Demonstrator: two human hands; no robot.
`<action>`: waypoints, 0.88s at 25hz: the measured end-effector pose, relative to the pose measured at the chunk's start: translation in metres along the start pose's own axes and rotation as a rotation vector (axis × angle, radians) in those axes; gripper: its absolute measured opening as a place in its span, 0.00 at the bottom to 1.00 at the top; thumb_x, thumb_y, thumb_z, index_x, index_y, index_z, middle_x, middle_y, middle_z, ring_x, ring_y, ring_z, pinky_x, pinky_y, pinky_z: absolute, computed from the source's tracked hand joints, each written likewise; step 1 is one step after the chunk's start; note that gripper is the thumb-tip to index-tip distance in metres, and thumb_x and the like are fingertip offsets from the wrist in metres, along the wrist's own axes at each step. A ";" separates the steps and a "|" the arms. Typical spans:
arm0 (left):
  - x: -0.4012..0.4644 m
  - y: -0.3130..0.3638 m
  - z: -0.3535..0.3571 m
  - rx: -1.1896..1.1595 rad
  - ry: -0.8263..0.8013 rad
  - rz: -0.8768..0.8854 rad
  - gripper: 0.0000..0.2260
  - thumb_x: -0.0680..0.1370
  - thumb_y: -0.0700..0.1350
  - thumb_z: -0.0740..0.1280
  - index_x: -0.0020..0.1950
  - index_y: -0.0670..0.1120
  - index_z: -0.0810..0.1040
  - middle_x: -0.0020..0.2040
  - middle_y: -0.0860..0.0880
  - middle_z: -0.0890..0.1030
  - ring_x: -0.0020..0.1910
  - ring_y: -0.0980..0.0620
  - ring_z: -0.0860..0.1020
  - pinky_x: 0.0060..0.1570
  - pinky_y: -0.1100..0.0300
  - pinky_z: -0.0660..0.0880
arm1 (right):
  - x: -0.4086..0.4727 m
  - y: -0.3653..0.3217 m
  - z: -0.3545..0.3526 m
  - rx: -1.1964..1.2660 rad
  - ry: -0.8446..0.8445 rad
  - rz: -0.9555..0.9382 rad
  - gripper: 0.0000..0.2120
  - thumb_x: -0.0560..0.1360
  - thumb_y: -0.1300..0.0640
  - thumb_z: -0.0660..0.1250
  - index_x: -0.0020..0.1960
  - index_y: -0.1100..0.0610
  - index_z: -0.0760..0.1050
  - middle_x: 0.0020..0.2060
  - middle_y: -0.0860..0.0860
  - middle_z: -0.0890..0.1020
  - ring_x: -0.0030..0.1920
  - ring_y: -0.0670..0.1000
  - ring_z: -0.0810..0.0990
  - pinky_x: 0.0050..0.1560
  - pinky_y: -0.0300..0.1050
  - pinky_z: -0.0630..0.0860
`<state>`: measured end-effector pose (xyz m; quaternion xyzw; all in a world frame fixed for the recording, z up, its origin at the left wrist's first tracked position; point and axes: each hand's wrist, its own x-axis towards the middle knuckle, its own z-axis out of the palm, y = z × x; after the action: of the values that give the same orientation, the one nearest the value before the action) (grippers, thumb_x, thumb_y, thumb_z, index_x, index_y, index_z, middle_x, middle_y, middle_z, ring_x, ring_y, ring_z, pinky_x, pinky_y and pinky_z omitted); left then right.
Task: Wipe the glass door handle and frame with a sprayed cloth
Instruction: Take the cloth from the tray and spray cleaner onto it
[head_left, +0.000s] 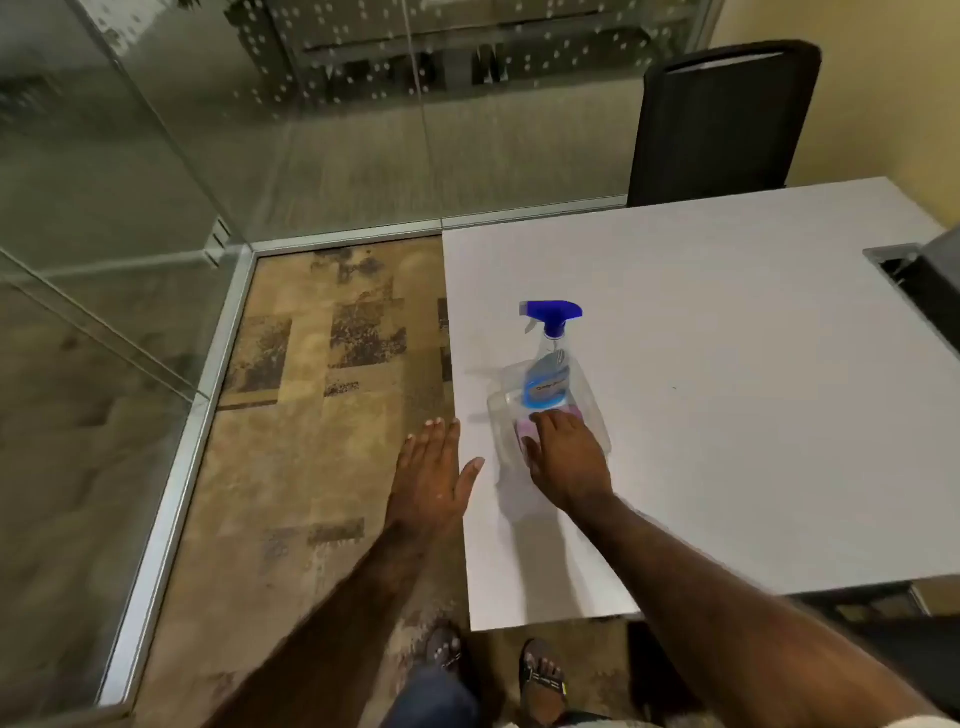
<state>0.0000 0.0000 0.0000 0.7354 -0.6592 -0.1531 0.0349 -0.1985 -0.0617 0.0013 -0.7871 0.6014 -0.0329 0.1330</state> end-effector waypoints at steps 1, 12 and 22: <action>0.008 0.006 0.002 0.009 -0.022 0.022 0.36 0.84 0.67 0.45 0.88 0.50 0.54 0.88 0.48 0.57 0.87 0.47 0.54 0.86 0.48 0.49 | 0.005 0.008 0.000 0.020 -0.010 0.018 0.23 0.88 0.41 0.57 0.77 0.53 0.72 0.73 0.52 0.80 0.72 0.55 0.80 0.80 0.53 0.72; 0.092 0.020 0.019 -0.023 -0.238 0.172 0.23 0.89 0.50 0.59 0.84 0.49 0.65 0.84 0.50 0.67 0.83 0.49 0.66 0.83 0.55 0.60 | 0.064 0.007 0.006 0.146 -0.278 0.322 0.20 0.84 0.39 0.68 0.63 0.53 0.83 0.54 0.50 0.85 0.56 0.52 0.84 0.70 0.49 0.80; 0.131 0.002 0.024 -0.144 -0.271 0.235 0.22 0.88 0.51 0.62 0.82 0.48 0.69 0.81 0.47 0.72 0.79 0.47 0.72 0.79 0.54 0.67 | 0.095 -0.007 0.028 0.048 -0.325 0.446 0.20 0.86 0.38 0.62 0.63 0.53 0.80 0.53 0.50 0.85 0.56 0.53 0.84 0.65 0.52 0.84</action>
<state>0.0028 -0.1248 -0.0463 0.6216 -0.7264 -0.2927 0.0160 -0.1602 -0.1462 -0.0345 -0.6269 0.7296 0.1096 0.2504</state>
